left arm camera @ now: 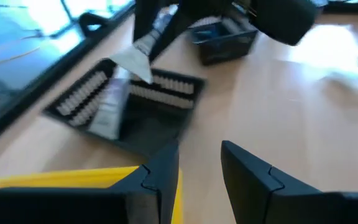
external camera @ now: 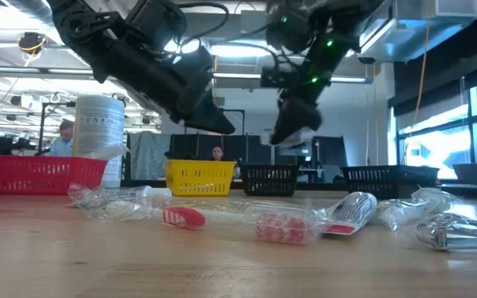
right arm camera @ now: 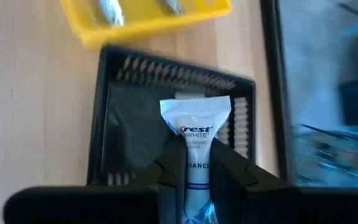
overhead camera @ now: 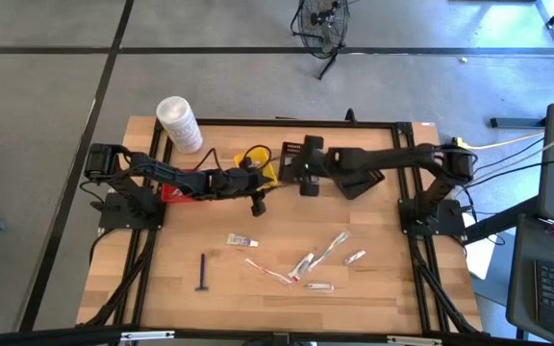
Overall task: Pick & Place Travel size toiletries
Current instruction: Put the toothpaste into the left black bin, then put the razor into the right black bin
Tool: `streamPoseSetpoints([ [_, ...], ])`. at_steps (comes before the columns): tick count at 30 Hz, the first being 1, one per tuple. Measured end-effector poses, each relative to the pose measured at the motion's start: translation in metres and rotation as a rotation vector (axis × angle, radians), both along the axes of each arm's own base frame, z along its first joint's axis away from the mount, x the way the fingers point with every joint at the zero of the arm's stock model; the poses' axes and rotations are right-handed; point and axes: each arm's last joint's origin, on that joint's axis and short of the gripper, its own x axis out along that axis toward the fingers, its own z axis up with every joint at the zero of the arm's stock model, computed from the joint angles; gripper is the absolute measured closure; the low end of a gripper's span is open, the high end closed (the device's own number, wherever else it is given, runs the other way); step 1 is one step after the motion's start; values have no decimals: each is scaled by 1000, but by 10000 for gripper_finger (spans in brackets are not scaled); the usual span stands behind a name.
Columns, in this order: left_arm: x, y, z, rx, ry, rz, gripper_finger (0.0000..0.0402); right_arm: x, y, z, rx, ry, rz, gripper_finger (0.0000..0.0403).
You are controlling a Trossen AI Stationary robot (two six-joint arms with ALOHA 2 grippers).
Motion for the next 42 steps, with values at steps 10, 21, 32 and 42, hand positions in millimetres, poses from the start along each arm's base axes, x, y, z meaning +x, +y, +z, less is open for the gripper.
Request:
streamPoseSetpoints([
  [10,-6,3,-5,82,105,88,286,7,-29,-27,137,2,29,315],
  [21,-6,3,-5,92,114,76,286,10,-37,-36,39,52,27,226],
  [32,-5,-1,-7,-52,78,4,286,1,12,-7,590,202,122,215],
  [42,-5,-1,-6,-55,77,3,286,-33,51,-42,734,480,81,265],
])
